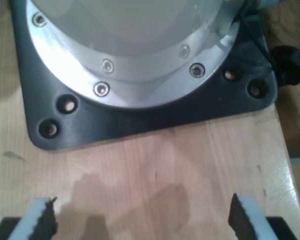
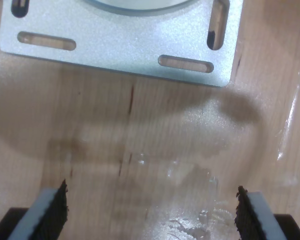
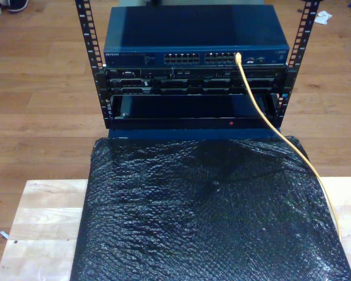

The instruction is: Grab the cable and plug it in

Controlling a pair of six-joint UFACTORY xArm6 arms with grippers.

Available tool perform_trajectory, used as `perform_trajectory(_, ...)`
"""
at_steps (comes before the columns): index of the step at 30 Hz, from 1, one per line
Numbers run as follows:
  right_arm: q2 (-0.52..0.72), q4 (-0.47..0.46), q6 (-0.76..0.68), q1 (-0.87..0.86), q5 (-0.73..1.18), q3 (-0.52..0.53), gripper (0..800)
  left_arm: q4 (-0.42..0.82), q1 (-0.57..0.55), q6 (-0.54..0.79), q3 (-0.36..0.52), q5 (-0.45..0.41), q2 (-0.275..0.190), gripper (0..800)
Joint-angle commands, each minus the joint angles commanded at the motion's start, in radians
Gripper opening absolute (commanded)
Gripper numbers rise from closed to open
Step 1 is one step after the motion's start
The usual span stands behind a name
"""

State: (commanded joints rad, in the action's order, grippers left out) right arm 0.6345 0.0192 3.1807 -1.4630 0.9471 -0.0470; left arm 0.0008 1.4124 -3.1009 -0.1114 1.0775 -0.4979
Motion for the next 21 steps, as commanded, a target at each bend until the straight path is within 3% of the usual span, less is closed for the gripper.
perform_trajectory(21,0.006,0.002,-0.005,-0.005,-0.043,0.023,799,0.000,0.000,0.000,0.000,0.000,0.000,800)
